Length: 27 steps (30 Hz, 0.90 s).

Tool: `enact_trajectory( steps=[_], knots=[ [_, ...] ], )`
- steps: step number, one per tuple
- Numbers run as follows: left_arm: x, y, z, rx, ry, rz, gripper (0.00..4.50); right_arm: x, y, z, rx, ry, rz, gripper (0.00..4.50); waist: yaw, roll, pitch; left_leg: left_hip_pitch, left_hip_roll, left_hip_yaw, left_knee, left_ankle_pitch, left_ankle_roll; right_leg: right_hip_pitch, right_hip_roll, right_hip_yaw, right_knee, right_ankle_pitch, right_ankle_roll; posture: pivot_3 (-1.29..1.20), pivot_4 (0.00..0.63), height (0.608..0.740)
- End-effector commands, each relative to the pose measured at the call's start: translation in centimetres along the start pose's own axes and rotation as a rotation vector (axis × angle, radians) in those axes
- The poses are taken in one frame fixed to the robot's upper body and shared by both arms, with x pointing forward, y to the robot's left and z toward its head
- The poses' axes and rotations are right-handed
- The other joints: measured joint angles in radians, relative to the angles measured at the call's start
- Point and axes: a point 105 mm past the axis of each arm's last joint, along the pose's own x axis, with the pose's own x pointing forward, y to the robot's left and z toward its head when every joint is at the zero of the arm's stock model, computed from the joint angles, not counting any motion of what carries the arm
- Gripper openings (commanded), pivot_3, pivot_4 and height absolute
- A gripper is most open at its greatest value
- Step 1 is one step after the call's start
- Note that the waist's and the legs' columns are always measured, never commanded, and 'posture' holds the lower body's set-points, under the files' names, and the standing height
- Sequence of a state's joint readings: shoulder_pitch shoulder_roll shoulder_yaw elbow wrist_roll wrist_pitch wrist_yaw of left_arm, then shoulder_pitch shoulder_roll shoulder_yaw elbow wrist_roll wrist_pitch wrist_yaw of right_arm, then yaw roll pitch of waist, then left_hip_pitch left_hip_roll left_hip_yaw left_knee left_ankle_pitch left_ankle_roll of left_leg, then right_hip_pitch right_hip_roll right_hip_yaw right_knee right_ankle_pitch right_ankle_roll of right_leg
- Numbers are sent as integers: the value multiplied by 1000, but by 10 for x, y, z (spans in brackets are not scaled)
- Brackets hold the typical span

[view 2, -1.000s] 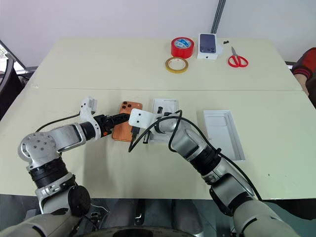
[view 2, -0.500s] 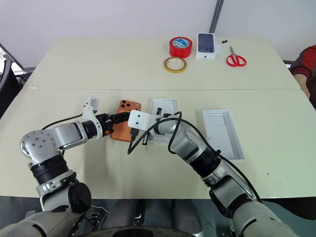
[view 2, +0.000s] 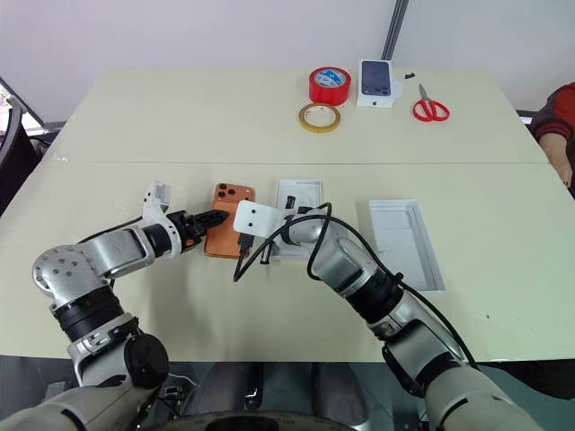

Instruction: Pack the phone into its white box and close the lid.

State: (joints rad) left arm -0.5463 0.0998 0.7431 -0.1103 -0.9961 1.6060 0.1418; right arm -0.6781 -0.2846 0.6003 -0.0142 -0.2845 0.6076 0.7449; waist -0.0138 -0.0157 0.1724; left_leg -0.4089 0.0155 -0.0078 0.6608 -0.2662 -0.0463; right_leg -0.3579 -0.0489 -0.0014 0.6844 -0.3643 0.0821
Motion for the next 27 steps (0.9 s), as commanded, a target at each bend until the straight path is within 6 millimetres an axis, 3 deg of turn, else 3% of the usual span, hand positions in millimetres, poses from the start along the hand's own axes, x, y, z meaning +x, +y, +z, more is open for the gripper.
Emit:
enact_trajectory(
  steps=[1,3,4,12,15,19,22,27],
  knots=[
    [-3,-9,4,-20,-30,-59,1161,-8,-1,11,-10,-40,-12,0,0,0,0,0,0,0,0,0,0,0,0,0,0,0,0,0,150,740],
    [-5,-10,7,-29,-48,-69,259,-15,-6,17,8,-68,-30,0,3,-1,0,0,0,0,0,0,0,0,0,0,0,0,0,0,150,740],
    [-7,-10,9,-35,-57,-74,37,-19,-10,20,19,-84,-40,0,0,-1,0,0,0,0,0,0,0,0,0,0,0,0,0,0,150,740],
    [-10,-21,20,-76,-121,-132,37,-67,-22,28,82,-195,-65,0,4,-2,1,-1,0,0,-1,0,-1,-1,0,0,-1,0,0,0,150,740],
    [-6,-44,26,-113,-174,-228,37,-97,-22,22,85,-241,-53,0,10,-4,2,-1,0,0,-1,0,-1,0,0,0,-1,0,0,0,150,740],
    [7,-69,16,-148,-161,-296,37,-121,-22,11,174,-276,-42,0,20,-6,3,-2,0,0,0,0,0,0,0,0,-2,0,0,0,150,740],
    [26,-84,-2,-189,-110,-310,37,-132,-28,-15,247,-220,-99,0,22,-6,3,-1,0,0,-1,0,0,1,0,0,-2,0,0,0,150,740],
    [47,-97,-25,-197,-38,-307,37,-148,-35,-38,292,-162,-159,0,20,-6,4,-1,0,0,0,0,0,1,1,0,-2,0,0,0,150,740]
  ],
)
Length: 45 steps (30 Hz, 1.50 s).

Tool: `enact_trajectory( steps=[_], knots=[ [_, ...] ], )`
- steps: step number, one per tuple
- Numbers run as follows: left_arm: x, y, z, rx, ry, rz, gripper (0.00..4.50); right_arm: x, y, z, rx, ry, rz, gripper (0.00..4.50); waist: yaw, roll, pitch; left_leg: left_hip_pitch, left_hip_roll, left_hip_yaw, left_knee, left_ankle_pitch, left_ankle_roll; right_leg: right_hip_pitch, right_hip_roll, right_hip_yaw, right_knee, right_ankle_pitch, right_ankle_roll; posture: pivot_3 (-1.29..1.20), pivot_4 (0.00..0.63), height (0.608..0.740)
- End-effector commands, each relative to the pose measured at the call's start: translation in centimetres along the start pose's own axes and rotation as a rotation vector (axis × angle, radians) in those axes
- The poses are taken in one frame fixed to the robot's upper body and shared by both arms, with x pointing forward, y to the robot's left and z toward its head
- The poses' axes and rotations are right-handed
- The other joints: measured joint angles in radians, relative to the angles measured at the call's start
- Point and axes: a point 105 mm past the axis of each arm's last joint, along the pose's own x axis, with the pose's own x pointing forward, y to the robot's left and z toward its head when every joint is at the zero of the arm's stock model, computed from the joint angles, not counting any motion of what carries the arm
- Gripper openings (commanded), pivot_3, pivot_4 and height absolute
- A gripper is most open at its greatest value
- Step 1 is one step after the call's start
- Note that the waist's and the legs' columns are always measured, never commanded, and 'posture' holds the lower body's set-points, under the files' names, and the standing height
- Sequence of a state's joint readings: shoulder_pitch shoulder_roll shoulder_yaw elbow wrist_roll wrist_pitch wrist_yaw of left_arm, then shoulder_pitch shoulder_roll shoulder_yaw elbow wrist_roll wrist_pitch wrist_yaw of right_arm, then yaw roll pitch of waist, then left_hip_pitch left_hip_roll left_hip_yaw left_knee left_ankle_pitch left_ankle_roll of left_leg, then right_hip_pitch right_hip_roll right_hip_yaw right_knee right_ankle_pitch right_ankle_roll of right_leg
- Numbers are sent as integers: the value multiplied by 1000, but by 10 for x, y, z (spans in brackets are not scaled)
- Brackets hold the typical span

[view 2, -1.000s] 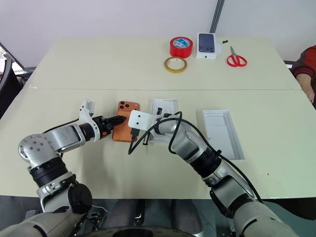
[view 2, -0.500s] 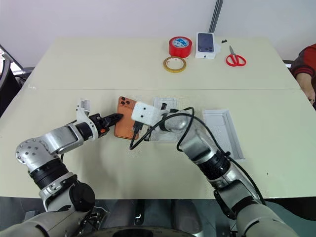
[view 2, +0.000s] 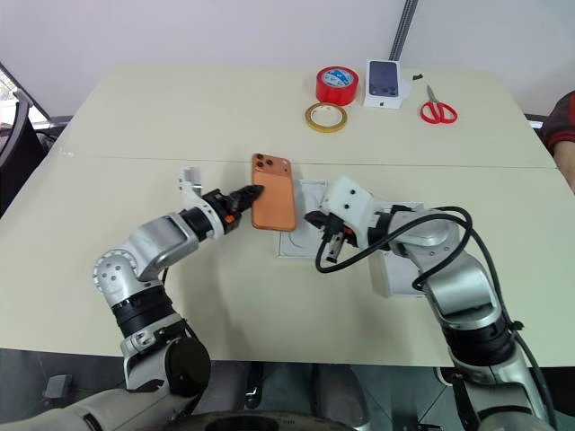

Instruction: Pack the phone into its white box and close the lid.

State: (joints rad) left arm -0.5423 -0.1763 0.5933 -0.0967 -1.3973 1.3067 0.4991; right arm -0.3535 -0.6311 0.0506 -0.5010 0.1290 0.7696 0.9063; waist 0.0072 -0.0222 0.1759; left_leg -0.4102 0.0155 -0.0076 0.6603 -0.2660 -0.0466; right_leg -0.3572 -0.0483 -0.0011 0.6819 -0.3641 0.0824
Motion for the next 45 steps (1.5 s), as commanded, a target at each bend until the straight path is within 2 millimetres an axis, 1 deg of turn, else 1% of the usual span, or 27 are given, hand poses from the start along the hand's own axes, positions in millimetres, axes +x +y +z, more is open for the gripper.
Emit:
enact_trajectory(
  steps=[1,5,8,14,16,17,22,23,27,30,32,37,40,44,45],
  knots=[
    [9,-17,-6,25,8,-56,37,-13,-10,7,-16,-30,-47,0,-2,0,0,0,0,0,0,0,0,0,1,0,0,0,0,0,150,740],
    [20,-16,-23,53,70,-41,37,-22,-15,-3,-13,10,-80,0,3,0,0,0,0,0,0,0,0,0,1,0,0,0,0,0,150,740],
    [20,-10,-32,102,108,-10,37,-24,-17,-4,-12,15,-92,0,4,0,0,0,0,0,0,0,0,0,1,0,0,0,0,0,150,740],
    [20,-8,-36,120,115,-10,37,-22,-18,-5,-15,16,-101,0,5,0,0,0,0,0,0,0,0,0,1,0,0,0,0,0,150,740],
    [21,-8,-38,118,117,-12,975,-21,-18,-6,-16,16,-102,0,5,0,0,0,0,0,0,0,0,1,1,0,0,0,0,0,150,740],
    [22,-8,-38,116,116,-15,1364,-21,-18,-6,-17,17,-102,0,5,0,0,0,0,0,0,0,0,1,1,0,0,0,0,0,150,740],
    [25,-11,-40,110,110,-25,3992,-20,-19,-6,-21,18,-101,0,5,0,0,0,0,0,1,0,0,1,1,0,0,0,0,0,150,740],
    [26,-12,-40,110,109,-26,4438,-20,-19,-6,-22,19,-101,0,5,0,0,0,0,0,1,0,0,1,1,0,0,0,0,0,150,740],
    [25,-14,-38,132,112,-34,4477,-19,-19,-6,-26,19,-100,0,5,0,0,1,0,0,1,0,0,1,1,0,0,0,0,0,150,740],
    [17,-16,-33,219,123,-34,4477,-20,-19,-7,-32,25,-102,0,4,0,0,1,0,0,1,0,0,1,1,0,0,0,0,0,150,740],
    [10,-18,-26,263,117,-36,4477,-21,-20,-8,-34,28,-105,0,3,0,0,1,0,0,1,0,0,1,1,0,0,0,0,0,150,740],
    [-10,-28,-1,423,93,-46,4477,-20,-23,-11,-42,48,-112,0,3,0,0,1,1,0,1,0,0,1,1,0,0,0,0,0,150,740],
    [-17,-34,14,468,61,-56,4477,-18,-25,-16,-56,77,-122,0,6,0,0,1,0,0,1,0,0,1,1,0,0,0,0,0,150,740],
    [-22,-32,30,523,21,-27,4477,-14,-28,-22,-89,130,-131,0,4,1,0,1,0,0,1,0,0,1,1,0,0,0,0,0,150,740],
    [-23,-29,34,543,10,-7,4242,-12,-30,-24,-91,146,-137,0,4,1,0,1,0,0,1,0,0,1,1,0,0,0,0,0,150,740]
  ],
)
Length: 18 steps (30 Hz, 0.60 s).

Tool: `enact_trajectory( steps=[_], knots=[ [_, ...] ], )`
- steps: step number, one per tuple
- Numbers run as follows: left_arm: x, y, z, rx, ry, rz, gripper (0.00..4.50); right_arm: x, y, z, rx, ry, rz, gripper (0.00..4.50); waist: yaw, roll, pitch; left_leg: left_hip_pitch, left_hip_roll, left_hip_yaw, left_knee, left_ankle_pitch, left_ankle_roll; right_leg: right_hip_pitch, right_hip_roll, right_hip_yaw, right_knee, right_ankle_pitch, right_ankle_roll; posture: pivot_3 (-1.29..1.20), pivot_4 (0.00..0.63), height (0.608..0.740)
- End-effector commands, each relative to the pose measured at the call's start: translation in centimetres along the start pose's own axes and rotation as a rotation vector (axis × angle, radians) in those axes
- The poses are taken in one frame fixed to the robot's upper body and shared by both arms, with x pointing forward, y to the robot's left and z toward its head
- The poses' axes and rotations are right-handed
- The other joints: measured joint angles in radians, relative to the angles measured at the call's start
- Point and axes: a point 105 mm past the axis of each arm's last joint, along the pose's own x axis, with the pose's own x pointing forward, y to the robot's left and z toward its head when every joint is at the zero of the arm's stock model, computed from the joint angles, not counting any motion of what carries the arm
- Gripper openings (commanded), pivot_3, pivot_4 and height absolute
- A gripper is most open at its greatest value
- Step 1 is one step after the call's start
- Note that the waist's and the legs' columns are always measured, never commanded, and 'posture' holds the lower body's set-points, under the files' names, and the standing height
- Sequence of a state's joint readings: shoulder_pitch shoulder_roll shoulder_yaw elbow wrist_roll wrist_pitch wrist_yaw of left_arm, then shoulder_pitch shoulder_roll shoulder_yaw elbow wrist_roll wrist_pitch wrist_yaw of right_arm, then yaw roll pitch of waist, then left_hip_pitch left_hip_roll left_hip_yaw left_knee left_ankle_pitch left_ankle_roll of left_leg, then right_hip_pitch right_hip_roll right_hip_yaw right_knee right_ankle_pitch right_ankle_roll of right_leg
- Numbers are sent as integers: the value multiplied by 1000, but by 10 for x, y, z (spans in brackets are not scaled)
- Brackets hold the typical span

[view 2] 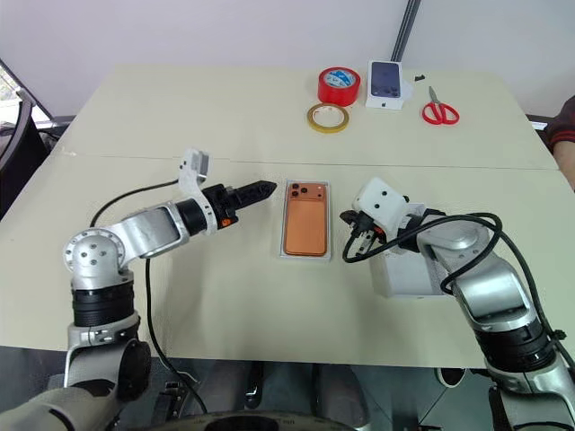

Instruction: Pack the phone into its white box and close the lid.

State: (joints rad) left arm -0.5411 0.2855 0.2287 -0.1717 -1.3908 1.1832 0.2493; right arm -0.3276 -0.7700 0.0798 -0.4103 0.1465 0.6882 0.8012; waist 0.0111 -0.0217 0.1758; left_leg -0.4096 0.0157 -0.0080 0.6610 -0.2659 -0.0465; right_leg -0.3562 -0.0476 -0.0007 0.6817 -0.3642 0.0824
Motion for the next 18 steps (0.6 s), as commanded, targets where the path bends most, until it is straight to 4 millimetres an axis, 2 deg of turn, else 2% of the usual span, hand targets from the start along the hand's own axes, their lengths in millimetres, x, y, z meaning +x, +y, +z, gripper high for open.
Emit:
enact_trajectory(
  steps=[1,4,9,13,16,18],
  knots=[
    [-6,6,15,107,-53,43,3945,2,-11,0,-55,50,-55,0,-1,0,0,0,0,0,0,0,0,0,0,0,0,0,0,0,150,740],
    [-6,28,3,343,31,164,2610,7,-19,-7,-69,120,-93,0,-8,1,0,0,0,0,-1,0,0,0,1,0,0,0,0,0,150,740],
    [10,37,-12,513,128,172,33,22,-18,-12,-134,187,-96,0,1,2,0,0,0,0,-2,0,0,-1,0,0,-1,0,0,0,150,740],
    [25,36,-28,633,210,132,33,37,-13,-10,-179,197,-89,0,-1,2,0,0,0,0,-2,0,0,-1,0,0,-1,0,0,0,150,740],
    [39,30,-31,665,226,101,33,45,-10,-5,-180,187,-74,0,-2,2,1,0,0,0,-2,0,0,-1,0,0,0,0,0,0,150,740],
    [51,21,-43,720,284,42,33,50,-6,-2,-196,181,-54,0,-2,2,1,0,0,0,-2,0,0,-1,0,0,0,0,0,0,150,740]
  ],
)
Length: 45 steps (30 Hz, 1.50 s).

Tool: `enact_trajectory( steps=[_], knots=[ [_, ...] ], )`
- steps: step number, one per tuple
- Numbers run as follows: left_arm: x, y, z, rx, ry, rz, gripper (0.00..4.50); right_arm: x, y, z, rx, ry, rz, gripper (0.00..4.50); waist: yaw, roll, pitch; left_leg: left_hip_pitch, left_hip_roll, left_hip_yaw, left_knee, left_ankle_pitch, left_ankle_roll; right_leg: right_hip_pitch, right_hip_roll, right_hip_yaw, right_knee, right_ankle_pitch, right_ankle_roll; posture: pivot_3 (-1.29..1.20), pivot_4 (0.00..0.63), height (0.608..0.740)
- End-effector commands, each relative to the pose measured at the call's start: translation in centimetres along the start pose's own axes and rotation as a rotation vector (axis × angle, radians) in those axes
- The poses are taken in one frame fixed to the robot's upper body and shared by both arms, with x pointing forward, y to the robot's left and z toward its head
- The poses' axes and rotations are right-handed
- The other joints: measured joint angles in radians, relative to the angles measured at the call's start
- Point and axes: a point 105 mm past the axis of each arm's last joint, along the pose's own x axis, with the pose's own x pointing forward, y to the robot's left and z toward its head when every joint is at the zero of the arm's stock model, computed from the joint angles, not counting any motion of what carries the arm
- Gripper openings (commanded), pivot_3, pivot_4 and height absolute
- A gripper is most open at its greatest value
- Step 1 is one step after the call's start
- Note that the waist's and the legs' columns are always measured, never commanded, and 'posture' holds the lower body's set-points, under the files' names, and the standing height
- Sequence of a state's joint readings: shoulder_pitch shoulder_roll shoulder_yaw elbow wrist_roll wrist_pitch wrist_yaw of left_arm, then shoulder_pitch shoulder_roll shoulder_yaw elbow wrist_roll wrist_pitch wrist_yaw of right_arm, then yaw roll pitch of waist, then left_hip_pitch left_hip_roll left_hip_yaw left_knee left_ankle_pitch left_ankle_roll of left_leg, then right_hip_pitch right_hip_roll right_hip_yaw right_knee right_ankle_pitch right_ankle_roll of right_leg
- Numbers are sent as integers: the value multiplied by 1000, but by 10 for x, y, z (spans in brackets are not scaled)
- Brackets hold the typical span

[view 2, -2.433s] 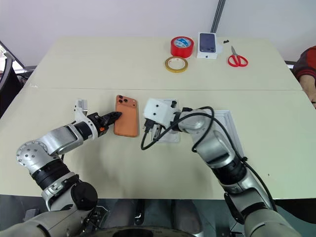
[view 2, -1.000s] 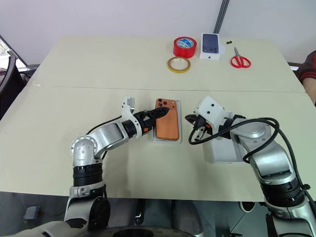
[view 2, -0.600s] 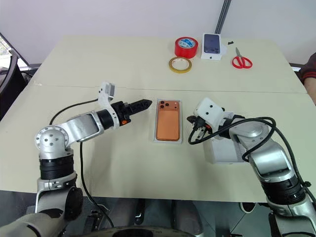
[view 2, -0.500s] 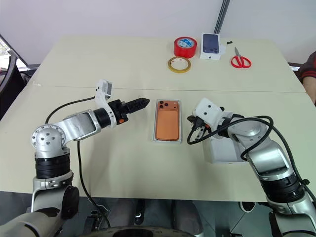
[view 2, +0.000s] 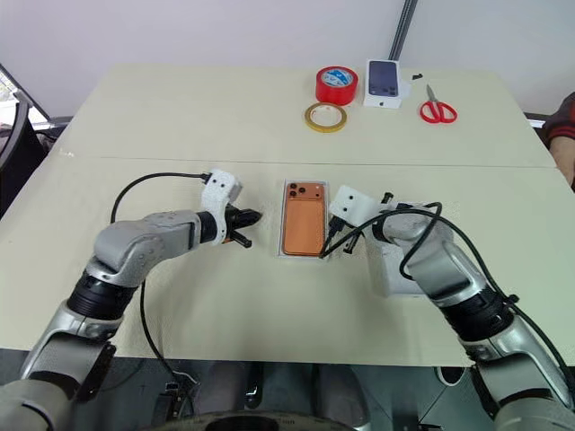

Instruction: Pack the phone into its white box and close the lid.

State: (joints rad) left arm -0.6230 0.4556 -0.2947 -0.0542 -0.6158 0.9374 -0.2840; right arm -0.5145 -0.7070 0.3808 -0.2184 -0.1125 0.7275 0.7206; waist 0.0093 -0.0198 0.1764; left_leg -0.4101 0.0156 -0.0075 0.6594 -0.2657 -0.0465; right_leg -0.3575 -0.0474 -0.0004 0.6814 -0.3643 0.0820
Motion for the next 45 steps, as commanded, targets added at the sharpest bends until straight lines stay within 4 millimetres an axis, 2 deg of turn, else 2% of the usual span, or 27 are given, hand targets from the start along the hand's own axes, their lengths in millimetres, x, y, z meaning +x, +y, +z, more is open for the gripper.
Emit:
enact_trajectory(
  steps=[1,6,14,20,24,33,38,45],
  knots=[
    [13,-20,9,119,8,-88,33,0,-4,16,-48,-39,-16,0,0,0,0,0,0,0,0,0,0,0,0,0,0,0,0,0,150,740],
    [25,-56,7,173,59,-264,33,-11,10,11,-61,-32,33,0,6,0,0,0,0,0,0,0,0,0,0,0,0,0,0,0,150,740],
    [34,-134,8,265,105,-569,33,-48,23,-19,-62,56,67,0,10,0,0,-1,-1,0,3,-2,3,2,-1,-1,0,0,0,0,150,740],
    [39,-165,3,289,131,-658,33,-70,24,-44,-36,139,50,0,5,2,-1,-1,-1,0,3,-5,8,2,-1,0,0,0,0,0,150,740],
    [44,-166,2,276,137,-650,33,-76,24,-53,-21,168,35,0,3,2,-1,0,-1,0,3,-5,8,3,-1,0,0,0,0,0,150,740],
    [64,-142,16,189,98,-523,33,-82,25,-62,-7,195,25,0,3,3,-2,0,-1,0,5,-5,9,4,-1,0,0,0,0,0,150,740],
    [67,-138,21,175,84,-499,33,-81,22,-62,-4,194,18,0,-1,3,-2,1,0,0,4,-5,9,4,0,0,0,0,0,0,150,740],
    [62,-137,15,182,92,-509,33,-87,15,-66,-2,213,-4,0,0,3,-2,1,0,0,4,-4,8,4,0,0,0,0,0,0,150,740]
  ],
)
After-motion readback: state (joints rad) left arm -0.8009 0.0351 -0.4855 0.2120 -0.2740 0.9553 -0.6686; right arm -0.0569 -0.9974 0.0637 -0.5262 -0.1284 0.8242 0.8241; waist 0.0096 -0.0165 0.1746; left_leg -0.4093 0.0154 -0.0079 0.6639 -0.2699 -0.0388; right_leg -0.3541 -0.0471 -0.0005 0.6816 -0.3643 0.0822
